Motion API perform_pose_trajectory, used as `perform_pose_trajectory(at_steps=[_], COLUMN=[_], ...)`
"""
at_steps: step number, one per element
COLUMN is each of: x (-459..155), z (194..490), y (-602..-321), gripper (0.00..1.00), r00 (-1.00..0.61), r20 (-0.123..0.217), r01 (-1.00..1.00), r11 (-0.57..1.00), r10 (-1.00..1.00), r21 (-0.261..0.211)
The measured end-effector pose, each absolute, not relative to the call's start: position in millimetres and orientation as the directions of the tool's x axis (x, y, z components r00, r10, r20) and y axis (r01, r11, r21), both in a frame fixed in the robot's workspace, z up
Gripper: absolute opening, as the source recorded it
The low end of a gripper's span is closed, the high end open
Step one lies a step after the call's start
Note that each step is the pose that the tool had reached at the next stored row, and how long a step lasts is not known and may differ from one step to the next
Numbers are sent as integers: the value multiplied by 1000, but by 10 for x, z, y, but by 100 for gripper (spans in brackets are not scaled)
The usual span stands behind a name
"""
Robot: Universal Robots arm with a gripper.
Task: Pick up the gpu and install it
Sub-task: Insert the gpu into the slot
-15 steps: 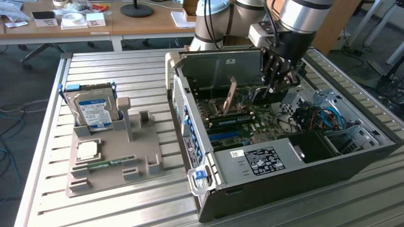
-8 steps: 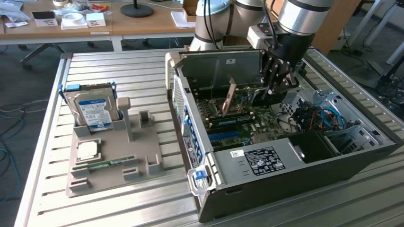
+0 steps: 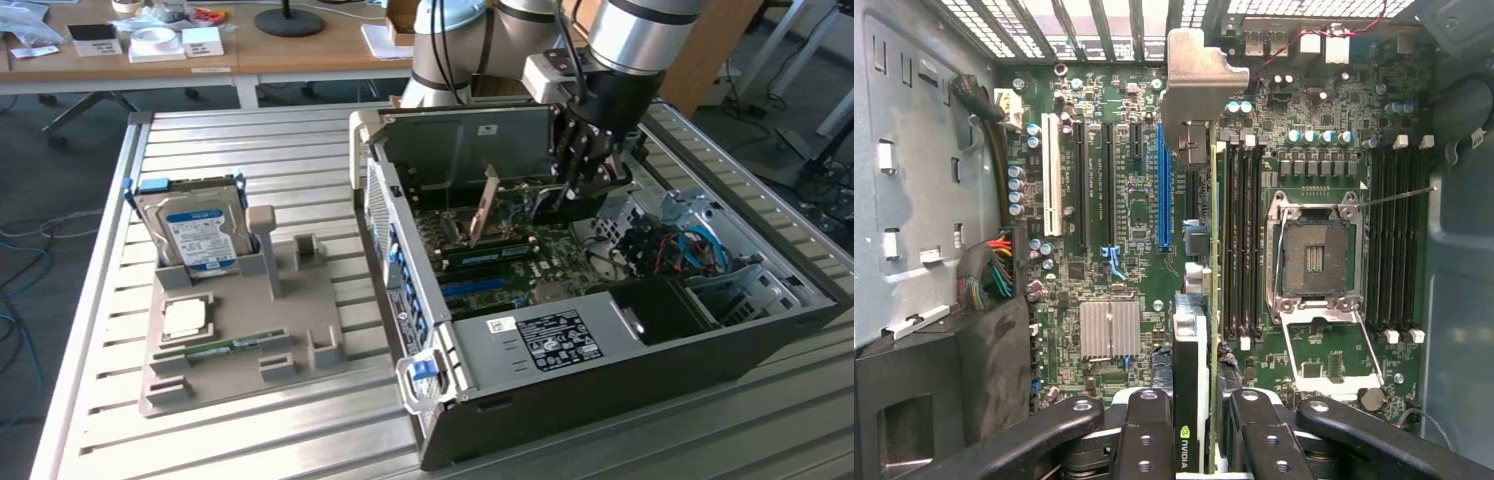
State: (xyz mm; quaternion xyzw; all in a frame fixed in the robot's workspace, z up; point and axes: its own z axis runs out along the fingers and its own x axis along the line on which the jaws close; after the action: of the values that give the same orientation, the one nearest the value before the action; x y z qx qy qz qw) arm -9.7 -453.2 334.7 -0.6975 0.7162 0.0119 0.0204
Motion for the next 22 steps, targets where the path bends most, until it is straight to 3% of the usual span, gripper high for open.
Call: perform_pose_trajectory(at_steps=[22], x=[-162], z=[3209], y=[-4550], gripper=[27], r00=[-26], r20=[-46], r01=[-1000], r11=[27], r10=[-999], r21=[-11])
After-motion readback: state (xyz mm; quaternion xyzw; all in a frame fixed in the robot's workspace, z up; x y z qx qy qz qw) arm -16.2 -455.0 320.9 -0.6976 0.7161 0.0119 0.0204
